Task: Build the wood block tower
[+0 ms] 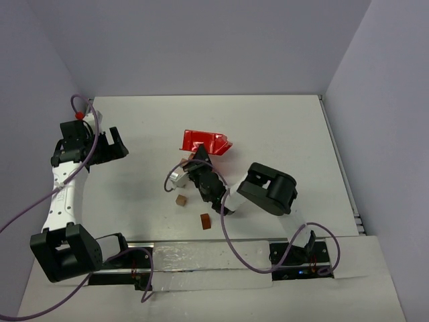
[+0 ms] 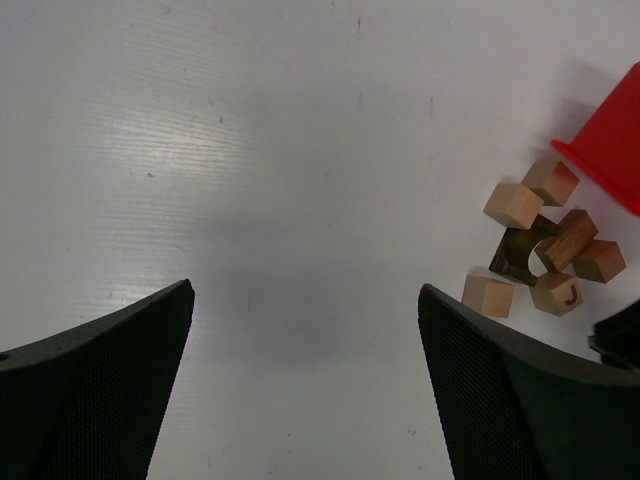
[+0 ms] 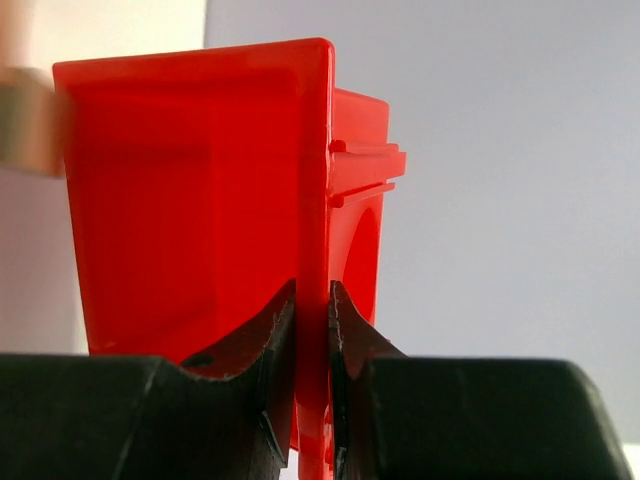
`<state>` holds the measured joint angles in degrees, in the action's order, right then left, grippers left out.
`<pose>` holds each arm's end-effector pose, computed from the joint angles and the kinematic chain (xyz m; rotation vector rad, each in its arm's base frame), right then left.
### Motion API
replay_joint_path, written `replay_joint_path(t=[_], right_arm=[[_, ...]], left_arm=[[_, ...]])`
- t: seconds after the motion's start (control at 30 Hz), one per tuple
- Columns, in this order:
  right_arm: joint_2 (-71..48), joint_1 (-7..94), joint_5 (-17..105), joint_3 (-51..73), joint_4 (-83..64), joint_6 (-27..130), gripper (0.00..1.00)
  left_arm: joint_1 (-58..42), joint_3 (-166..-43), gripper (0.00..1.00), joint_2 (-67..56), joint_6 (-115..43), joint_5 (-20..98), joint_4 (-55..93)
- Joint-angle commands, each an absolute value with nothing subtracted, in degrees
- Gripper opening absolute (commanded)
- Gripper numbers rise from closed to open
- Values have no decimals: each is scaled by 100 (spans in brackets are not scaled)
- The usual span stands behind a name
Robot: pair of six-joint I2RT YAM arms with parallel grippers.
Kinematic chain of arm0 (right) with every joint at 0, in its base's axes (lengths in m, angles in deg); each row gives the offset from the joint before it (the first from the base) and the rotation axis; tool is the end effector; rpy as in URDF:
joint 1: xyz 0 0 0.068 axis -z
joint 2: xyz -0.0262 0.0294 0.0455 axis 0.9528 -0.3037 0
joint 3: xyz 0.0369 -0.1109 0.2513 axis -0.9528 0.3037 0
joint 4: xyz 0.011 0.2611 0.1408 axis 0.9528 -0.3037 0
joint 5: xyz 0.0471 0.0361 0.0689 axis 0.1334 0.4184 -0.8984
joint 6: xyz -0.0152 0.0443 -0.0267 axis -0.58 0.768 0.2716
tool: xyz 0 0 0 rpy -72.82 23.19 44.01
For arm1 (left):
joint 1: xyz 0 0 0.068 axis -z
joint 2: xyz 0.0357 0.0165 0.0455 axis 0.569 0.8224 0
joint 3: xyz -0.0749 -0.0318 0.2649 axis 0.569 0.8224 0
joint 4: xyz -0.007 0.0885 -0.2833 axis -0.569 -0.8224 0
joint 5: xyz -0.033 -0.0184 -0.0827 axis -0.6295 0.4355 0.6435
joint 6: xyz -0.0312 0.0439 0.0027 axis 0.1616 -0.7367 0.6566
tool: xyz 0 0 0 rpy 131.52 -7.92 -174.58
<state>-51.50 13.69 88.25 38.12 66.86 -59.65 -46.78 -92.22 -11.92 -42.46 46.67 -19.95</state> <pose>0.2278 0.3329 0.0986 -1.4463 0.7583 -1.1037 0.2822 0.0507 0.3007 -0.2306 2.3379 -0.2697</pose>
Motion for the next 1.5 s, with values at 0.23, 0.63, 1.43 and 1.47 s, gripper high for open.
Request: replay_joint_path(t=[0.23,0.63,1.43,1.47], right_arm=[[-2668,1584,9983,3317,5866,-3256,0],[-1215,3440,8721,1779,-2137,2505,0],[-3156,9908,2361,-34,-5297,1618,0],[-3389,9968,2327,-128,-5289,1641,0]], left_arm=[[-4716,-9352,99,-1370,-4322,4656,-1857],[-4733,-9510,99,-1467,-4513,5246,-2057],[-4786,-9457,99,-1582,-5033,6878,-2102],[-4786,-9465,99,-1565,-5001,6873,-2094]])
